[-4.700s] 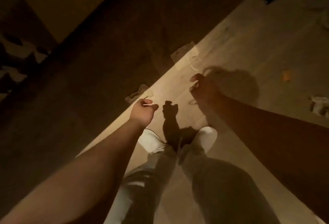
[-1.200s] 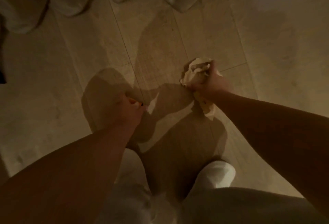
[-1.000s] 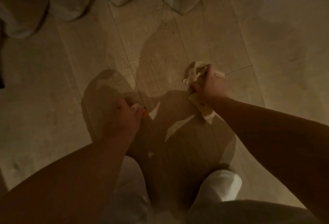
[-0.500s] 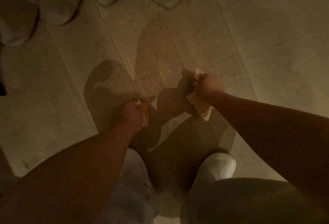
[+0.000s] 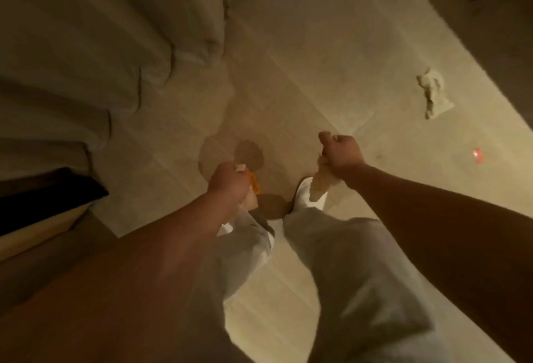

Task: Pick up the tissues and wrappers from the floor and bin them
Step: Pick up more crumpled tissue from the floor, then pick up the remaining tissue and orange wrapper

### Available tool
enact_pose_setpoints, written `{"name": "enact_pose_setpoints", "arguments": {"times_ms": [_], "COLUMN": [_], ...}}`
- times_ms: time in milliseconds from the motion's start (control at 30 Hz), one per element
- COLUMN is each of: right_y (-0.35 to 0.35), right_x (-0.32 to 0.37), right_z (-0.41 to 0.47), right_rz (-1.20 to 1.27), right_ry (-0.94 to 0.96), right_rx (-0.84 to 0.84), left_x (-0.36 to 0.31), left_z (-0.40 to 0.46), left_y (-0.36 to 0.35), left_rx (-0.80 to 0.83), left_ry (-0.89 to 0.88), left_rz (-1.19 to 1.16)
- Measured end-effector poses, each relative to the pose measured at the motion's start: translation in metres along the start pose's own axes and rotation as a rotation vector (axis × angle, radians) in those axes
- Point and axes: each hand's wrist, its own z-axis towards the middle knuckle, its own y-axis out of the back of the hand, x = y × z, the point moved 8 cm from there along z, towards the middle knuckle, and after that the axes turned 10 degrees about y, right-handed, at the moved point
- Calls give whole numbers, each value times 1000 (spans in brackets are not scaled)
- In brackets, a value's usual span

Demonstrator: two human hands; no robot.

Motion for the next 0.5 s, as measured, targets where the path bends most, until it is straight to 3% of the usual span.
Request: {"name": "enact_pose_setpoints", "arguments": {"times_ms": [233, 500], "right_y": [146, 274], "right_x": [-29, -99], "right_z": [-123, -183], "right_rz": [310, 556], "right_ry": [-232, -322], "right_rx": [-212, -453], "left_x": [-96, -215], "left_z": [-162, -289], "left_y": [-4, -99], "left_rx": [38, 92], "left_ry": [-141, -330], "left_rz": [227, 436]}}
